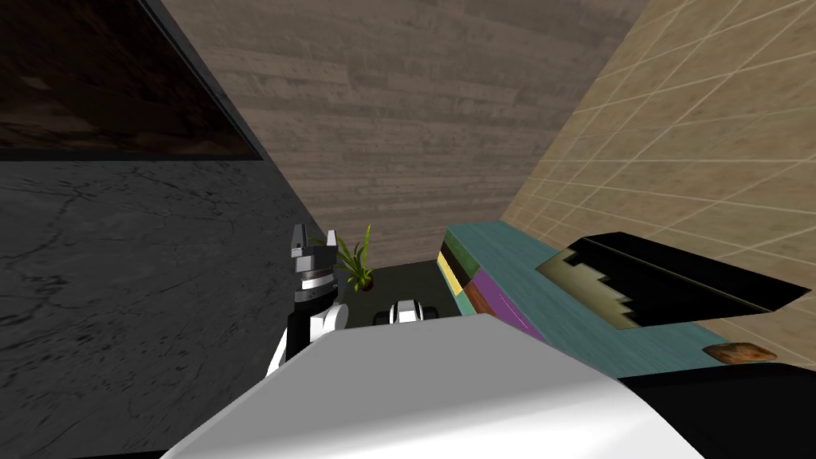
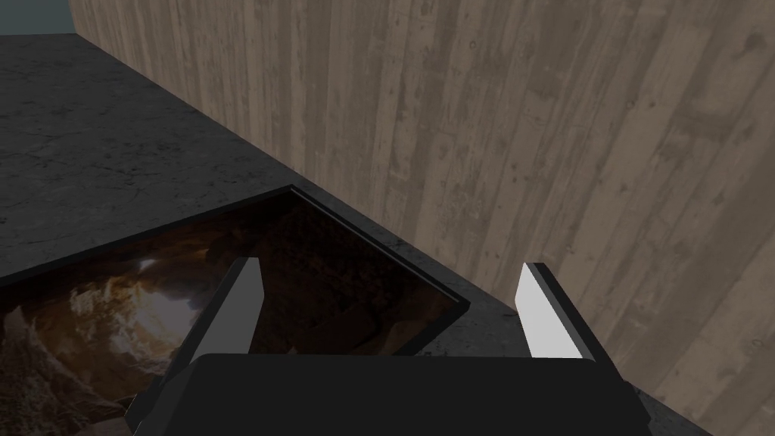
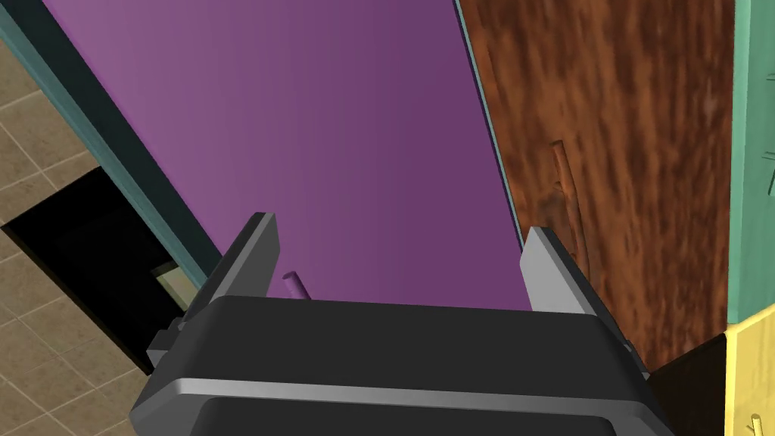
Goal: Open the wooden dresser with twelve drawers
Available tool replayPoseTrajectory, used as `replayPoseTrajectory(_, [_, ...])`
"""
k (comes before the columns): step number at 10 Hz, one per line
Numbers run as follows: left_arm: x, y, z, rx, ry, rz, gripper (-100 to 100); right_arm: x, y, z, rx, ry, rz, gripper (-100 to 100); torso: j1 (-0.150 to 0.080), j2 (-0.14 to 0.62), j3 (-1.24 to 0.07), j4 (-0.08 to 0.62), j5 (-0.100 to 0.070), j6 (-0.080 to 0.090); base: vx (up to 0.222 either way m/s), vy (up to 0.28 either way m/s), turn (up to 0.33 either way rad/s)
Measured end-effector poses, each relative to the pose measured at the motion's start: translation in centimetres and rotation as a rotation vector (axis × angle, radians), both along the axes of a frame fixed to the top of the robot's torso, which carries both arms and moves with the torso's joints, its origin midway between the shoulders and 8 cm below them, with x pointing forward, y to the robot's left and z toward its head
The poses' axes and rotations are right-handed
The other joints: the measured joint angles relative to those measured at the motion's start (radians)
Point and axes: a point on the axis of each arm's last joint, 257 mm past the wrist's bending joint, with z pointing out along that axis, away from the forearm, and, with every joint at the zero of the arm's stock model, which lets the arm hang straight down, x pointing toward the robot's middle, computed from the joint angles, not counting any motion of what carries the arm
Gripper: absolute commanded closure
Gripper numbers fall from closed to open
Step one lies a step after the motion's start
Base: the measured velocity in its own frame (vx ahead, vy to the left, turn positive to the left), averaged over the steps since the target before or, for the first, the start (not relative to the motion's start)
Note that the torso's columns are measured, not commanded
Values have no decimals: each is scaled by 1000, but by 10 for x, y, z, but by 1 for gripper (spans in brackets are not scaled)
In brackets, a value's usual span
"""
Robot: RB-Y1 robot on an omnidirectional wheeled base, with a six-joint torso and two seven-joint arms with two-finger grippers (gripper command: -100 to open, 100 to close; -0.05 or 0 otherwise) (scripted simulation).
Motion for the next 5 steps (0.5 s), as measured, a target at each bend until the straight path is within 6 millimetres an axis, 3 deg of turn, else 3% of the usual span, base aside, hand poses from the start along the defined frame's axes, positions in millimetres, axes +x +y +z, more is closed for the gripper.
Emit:
replayPoseTrajectory(3, [0,0,0,0,0,0,0,-5,-12,23,-100,52,15,-100,1,0,0,0,0,0,40,-36,59])
replayPoseTrajectory(5, [0,0,0,0,0,0,0,-5,-16,27,-128,67,17,-100,1,1,1,0,0,0,14,-12,35])
